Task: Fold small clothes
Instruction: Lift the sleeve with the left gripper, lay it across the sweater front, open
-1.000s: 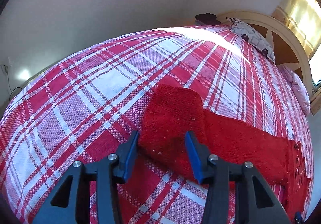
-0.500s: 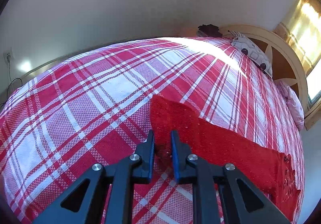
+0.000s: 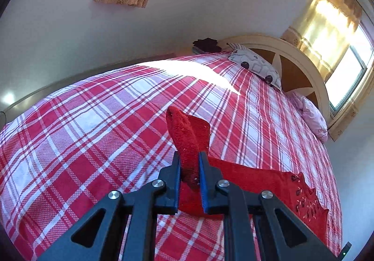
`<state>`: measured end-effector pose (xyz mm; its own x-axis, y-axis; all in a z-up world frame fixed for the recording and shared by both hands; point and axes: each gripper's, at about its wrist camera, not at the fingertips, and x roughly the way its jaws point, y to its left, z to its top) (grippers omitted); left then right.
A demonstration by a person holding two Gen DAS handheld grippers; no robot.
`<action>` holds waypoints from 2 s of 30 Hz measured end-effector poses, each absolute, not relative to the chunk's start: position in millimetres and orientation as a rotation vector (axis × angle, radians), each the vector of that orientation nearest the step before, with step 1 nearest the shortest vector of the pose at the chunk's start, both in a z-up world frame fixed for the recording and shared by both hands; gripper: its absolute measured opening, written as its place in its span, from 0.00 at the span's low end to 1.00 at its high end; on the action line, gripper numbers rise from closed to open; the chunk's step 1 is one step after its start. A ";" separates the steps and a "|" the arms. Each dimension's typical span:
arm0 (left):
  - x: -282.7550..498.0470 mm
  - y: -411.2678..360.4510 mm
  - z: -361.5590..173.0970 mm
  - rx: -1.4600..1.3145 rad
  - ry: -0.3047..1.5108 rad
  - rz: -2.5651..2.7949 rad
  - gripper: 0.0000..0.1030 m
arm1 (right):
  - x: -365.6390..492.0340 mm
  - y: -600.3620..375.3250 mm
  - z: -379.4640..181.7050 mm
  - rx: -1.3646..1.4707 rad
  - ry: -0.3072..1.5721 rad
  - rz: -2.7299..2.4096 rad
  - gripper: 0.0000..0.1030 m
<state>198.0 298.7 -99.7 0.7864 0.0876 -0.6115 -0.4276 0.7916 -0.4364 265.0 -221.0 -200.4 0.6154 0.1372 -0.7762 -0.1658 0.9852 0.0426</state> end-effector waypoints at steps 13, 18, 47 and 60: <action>220.2 190.9 -59.5 -0.570 0.568 0.016 0.13 | 247.8 -242.1 -181.5 0.093 0.833 0.218 0.59; 235.4 147.1 -47.1 -0.563 0.562 -0.085 0.13 | 236.5 -250.0 -172.3 0.100 0.809 0.230 0.61; 268.9 -96.3 -126.8 -0.270 0.791 -0.409 0.13 | 219.4 -298.0 -194.3 0.232 0.821 0.217 0.64; 223.0 -125.1 -118.7 -0.031 0.713 -0.497 0.63 | 210.5 -316.9 -195.2 0.369 0.771 0.252 0.67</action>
